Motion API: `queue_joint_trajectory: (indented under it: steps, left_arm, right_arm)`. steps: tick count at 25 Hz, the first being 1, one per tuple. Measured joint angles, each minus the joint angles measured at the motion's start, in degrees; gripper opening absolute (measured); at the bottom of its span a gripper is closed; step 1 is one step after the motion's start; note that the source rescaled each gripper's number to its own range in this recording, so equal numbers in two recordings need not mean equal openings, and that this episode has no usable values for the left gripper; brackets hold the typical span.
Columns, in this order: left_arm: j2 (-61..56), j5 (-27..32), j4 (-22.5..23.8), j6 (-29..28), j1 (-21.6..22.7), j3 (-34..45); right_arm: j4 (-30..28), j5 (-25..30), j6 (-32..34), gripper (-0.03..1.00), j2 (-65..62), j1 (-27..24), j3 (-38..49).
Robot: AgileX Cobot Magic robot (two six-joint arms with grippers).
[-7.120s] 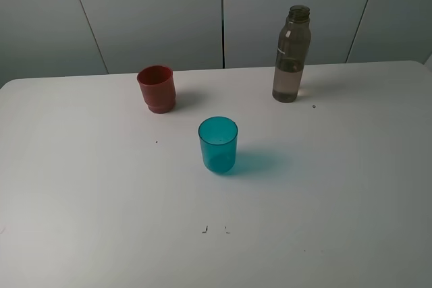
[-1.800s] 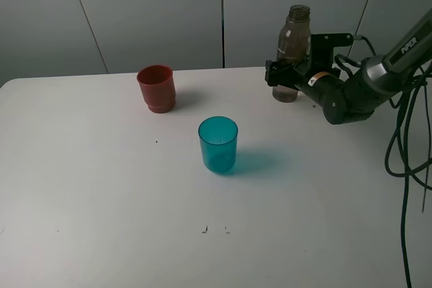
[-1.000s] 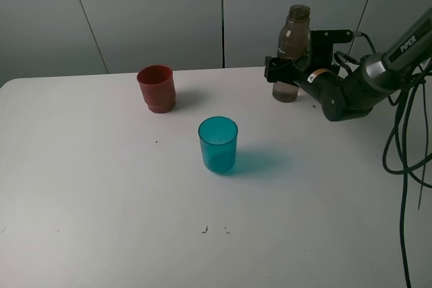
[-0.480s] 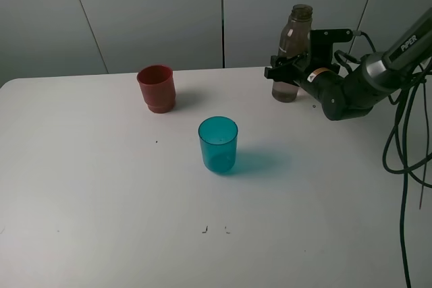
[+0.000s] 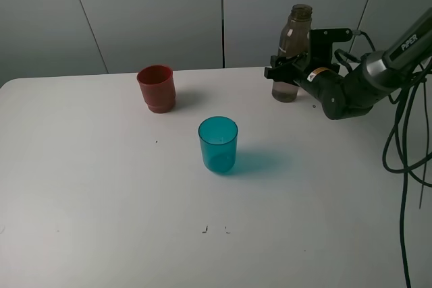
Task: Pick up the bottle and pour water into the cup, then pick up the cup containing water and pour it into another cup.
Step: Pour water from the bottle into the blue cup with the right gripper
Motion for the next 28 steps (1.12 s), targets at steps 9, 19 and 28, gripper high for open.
queue_joint_trajectory:
  steps: [9,19,28]
  left_arm:
    - [0.0,0.0,0.0,0.0,0.0,0.0]
    - [0.0,0.0,0.0,0.0,0.0,0.0]
    - [0.0,0.0,0.0,0.0,0.0,0.0]
  right_arm:
    - [-4.6,6.5,-2.5,0.01,-4.4,-0.1,1.2]
    - [-6.9,6.6,-7.2,0.01,-12.9,-0.1,10.4]
    - [-15.4,6.6,-8.2,0.01,-16.8,-0.1,13.9]
